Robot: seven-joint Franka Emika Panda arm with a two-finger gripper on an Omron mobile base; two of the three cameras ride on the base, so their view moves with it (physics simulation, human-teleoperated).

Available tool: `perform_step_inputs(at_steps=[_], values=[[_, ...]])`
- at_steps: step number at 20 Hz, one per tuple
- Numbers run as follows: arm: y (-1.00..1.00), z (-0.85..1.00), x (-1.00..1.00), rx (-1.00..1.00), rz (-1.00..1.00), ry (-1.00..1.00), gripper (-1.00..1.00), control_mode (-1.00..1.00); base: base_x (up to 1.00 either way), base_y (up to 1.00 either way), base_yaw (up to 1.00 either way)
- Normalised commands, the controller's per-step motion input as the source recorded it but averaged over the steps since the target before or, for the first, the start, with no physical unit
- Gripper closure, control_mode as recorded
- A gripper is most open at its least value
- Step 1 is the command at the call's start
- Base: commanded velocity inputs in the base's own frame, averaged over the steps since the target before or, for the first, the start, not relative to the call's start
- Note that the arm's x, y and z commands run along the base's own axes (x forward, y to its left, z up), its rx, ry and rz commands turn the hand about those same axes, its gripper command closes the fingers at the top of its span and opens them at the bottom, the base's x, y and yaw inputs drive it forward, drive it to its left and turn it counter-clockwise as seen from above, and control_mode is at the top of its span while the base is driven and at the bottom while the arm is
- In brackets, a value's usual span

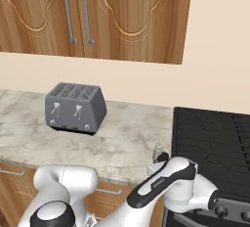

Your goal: Take 2 condiments from the cabinet and move them on the counter near the stove.Make sure the condiments are lined up with each other, next to each other.

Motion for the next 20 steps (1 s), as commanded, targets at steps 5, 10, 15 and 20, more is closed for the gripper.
perform_step_inputs(at_steps=[5, 10, 15, 20], values=[[0.10, -0.43, 0.31, -0.21, -0.05, -0.03, 1.00, -1.00, 0.00, 0.00, 0.00], [0.01, -0.19, 0.22, -0.10, -0.05, -0.01, 1.00, -1.00, 0.00, 0.00, 0.00], [0.00, -0.01, 0.13, 0.00, 0.00, 0.00, 1.00, -1.00, 0.00, 0.00, 0.00], [0.00, -0.10, 0.11, 0.00, 0.00, 0.00, 1.00, -1.00, 0.00, 0.00, 0.00]])
